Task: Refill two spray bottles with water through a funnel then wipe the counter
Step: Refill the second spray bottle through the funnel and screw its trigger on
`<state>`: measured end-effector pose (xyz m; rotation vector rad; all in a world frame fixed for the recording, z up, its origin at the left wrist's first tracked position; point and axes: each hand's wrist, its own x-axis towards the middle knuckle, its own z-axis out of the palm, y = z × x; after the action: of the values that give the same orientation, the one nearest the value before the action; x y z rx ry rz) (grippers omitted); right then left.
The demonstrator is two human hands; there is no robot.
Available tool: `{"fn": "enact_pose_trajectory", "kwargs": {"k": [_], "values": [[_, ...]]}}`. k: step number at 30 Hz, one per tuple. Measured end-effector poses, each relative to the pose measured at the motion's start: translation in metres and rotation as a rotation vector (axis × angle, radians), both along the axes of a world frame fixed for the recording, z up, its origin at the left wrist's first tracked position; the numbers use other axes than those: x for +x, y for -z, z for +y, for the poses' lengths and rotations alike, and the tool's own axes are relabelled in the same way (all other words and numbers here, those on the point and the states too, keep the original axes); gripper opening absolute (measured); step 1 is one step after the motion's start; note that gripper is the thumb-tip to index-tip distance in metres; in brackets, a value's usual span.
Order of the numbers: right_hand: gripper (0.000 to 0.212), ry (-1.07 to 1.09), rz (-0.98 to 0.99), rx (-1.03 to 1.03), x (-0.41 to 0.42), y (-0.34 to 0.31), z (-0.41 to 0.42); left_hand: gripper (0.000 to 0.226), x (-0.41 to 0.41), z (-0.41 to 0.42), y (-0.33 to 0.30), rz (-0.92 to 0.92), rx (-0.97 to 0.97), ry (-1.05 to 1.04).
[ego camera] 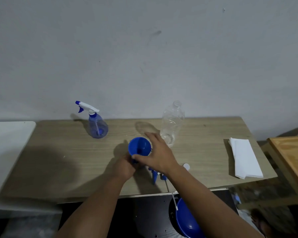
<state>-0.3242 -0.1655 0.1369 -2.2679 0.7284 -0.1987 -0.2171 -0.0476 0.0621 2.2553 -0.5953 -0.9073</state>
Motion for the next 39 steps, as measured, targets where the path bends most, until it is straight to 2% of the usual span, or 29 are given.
{"fn": "enact_pose_trajectory", "kwargs": {"k": [1, 2, 6, 9, 12, 16, 18, 21, 24, 26, 29, 33, 39], "values": [[0.11, -0.074, 0.143, -0.049, 0.011, -0.009, 0.0, 0.043, 0.0, 0.002, 0.0, 0.006, 0.016, -0.037], [0.115, -0.131, 0.257, -0.111, 0.021, -0.017, 0.001, 0.045, -0.001, 0.003, 0.001, 0.014, 0.023, -0.071], [0.09, -0.231, 0.509, -0.291, 0.051, -0.031, 0.007, 0.018, 0.003, 0.002, 0.012, 0.014, -0.014, -0.025], [0.076, -0.286, 0.573, -0.349, 0.059, -0.035, 0.01, 0.015, 0.007, 0.001, 0.018, 0.054, -0.056, -0.02], [0.068, -0.303, 0.59, -0.352, 0.064, -0.038, 0.012, 0.022, 0.005, 0.004, 0.014, 0.049, -0.058, 0.011], [0.073, -0.355, 0.639, -0.366, 0.069, -0.047, 0.008, 0.024, 0.008, 0.007, 0.016, -0.042, -0.013, 0.131], [0.078, -0.355, 0.651, -0.371, 0.072, -0.054, 0.0, 0.024, 0.009, 0.006, 0.011, -0.029, -0.027, 0.118], [0.081, -0.239, 0.524, -0.253, 0.074, -0.069, -0.022, 0.043, 0.013, 0.004, 0.01, -0.069, 0.013, 0.121], [0.076, -0.048, 0.222, 0.031, 0.075, -0.066, -0.038, 0.041, 0.016, 0.006, 0.012, -0.097, 0.018, 0.149], [0.07, 0.075, 0.066, 0.19, 0.077, -0.045, -0.04, 0.04, 0.017, 0.01, 0.011, -0.117, -0.011, 0.163], [0.068, 0.245, -0.068, 0.338, 0.08, 0.001, -0.038, 0.048, 0.02, 0.016, 0.01, -0.131, -0.048, 0.201], [0.074, 0.417, -0.126, 0.426, 0.078, 0.063, -0.037, 0.064, 0.031, 0.023, 0.025, -0.103, -0.055, 0.213], [0.07, 0.504, -0.094, 0.446, 0.071, 0.12, -0.03, 0.074, 0.037, 0.028, 0.038, -0.111, -0.086, 0.208]]}}
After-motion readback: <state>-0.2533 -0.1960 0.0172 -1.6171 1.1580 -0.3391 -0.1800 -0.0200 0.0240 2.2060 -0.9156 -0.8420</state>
